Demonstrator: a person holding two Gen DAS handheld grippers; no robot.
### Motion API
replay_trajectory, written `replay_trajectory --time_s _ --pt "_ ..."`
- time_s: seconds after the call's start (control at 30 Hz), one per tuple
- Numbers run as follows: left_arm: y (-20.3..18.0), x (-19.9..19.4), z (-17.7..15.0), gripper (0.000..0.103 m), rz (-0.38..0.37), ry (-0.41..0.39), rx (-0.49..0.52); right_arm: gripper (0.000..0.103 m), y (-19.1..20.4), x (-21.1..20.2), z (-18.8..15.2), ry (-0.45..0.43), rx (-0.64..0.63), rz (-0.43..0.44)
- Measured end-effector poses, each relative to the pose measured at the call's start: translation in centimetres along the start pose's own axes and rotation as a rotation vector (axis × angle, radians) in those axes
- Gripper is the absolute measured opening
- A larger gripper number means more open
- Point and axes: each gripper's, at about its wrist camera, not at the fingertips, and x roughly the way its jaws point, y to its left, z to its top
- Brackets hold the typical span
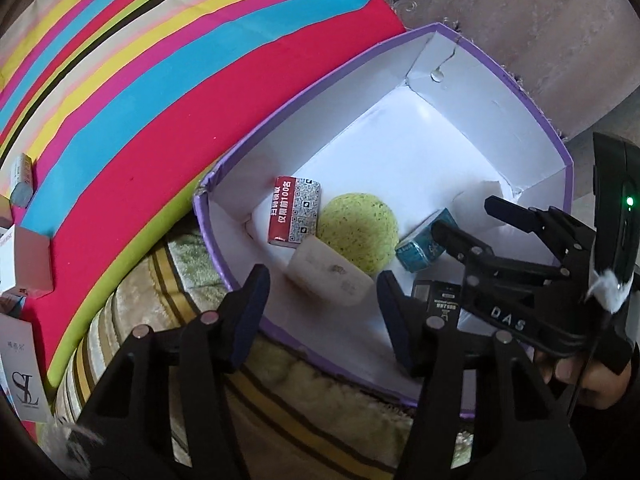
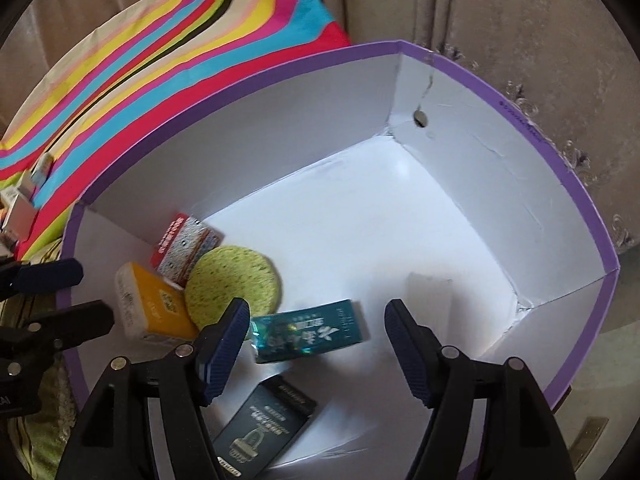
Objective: Organize objects
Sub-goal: 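Move both grippers back over the boxes on the tablecloth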
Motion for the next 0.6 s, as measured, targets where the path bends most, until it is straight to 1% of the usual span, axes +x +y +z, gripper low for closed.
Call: replay_trajectory --time_s 0.07,0.13,0.17,0.2,0.23,0.3,0.4,0.47,0.57,0.6 --pt "-0.2 -0.4 -0.2 0.060 -0.014 -0.018 0.006 0.071 0.0 -0.1 0.0 0.002 -0.001 -0.004" --pt "0.1 -1.5 -0.3 0.060 -0.053 -0.075 0.004 0.071 -0.3 -0.1 0.0 0.015 0.019 0.002" --pt "0.2 -1.9 -0.3 0.063 -0.069 -0.107 -0.001 0.071 -0.5 -0.2 0.1 0.020 0.030 0.008" --pt "0.6 -2.8 -0.5 0.069 -0.084 -0.160 -0.016 0.071 -0.6 -0.5 0.2 0.020 0.041 0.017" --pt "1.0 -3.5 -0.7 0.071 -0.089 -0.195 -0.035 0.071 -0.7 -0.9 0.3 0.011 0.047 0.022" --pt "2.1 -5.0 -1.3 0.073 -0.097 -0.258 -0.084 0.071 -0.4 -1.8 0.7 -0.016 0.045 0.018" --pt "4.0 -6.8 -2.6 0.073 -0.113 -0.314 -0.157 0.072 0.8 -3.0 1.4 -0.039 0.028 0.012" --pt "5.3 -8.0 -3.7 0.073 -0.119 -0.355 -0.202 0.072 2.0 -4.1 2.2 -0.074 0.002 0.013" --pt "7.2 -10.2 -5.3 0.073 -0.103 -0.420 -0.250 0.077 4.0 -5.6 3.0 -0.133 -0.040 0.002" --pt "7.7 -11.1 -6.0 0.073 -0.074 -0.448 -0.259 0.081 5.1 -6.5 3.2 -0.165 -0.062 -0.008"
